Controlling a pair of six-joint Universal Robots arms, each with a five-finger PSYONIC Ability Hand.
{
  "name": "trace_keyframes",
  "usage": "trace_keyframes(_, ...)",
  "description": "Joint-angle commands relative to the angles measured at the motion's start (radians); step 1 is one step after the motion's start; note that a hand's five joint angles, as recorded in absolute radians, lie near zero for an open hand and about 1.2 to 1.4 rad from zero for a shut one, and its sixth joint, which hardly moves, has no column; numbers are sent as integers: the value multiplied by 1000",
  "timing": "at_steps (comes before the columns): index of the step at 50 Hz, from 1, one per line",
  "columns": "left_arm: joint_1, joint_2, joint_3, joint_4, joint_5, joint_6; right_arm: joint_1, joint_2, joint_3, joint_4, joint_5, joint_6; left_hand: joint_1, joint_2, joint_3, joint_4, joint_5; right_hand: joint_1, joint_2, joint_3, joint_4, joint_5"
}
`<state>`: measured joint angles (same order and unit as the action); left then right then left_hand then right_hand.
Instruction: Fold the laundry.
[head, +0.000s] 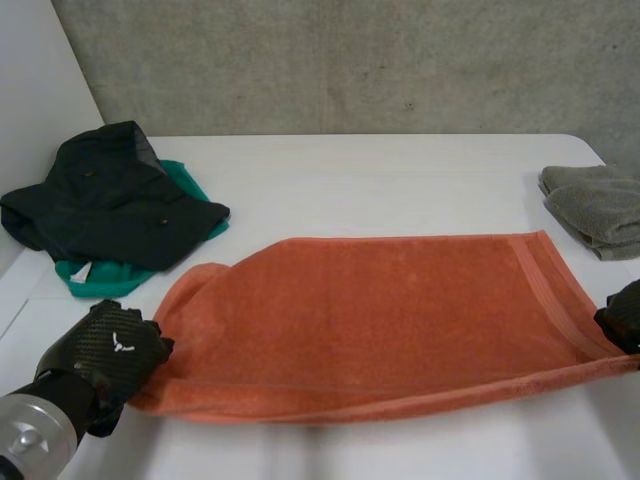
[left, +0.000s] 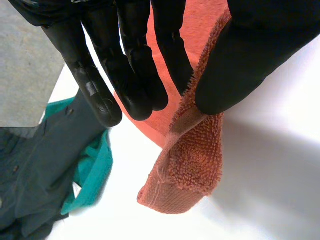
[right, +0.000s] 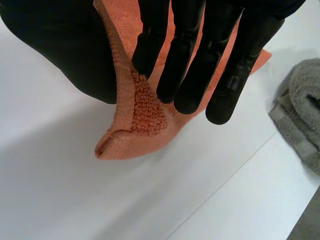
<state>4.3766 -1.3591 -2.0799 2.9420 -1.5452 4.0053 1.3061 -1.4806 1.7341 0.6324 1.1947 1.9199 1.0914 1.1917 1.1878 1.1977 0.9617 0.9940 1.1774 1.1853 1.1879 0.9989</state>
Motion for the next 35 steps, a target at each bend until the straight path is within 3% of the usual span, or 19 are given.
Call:
trace_keyframes(1,-2,-225,50,239,-12,-8,12,65,-5,-143,-1,54,305,205,208,199,260,402,219,211,208,223)
trace_keyframes(6,-9,-411,173,380,-39,-8,105,170,-65,-347,22,190,305,205,208,199,260,402,219,211,208,223)
trace_keyframes(11,-51,-569,396,540,-131,-8,218,241,-197,-476,83,304,305,205,208,199,260,402,219,211,208,223)
trace_keyframes(16,-60,-659,653,676,-180,-5,329,273,-387,-650,151,424,305,205,208,199,260,402,219,211,208,223)
trace_keyframes(23,-61,-695,990,847,-205,-11,354,276,-594,-996,221,602,305,205,208,199,260,402,219,211,208,223)
trace_keyframes(29,-66,-686,1061,908,-236,-43,360,279,-623,-1229,264,688,305,205,208,199,260,402,219,211,208,223)
trace_keyframes(35,-58,-652,954,888,-234,-129,367,298,-594,-1223,258,696,305,205,208,199,260,402,219,211,208,223)
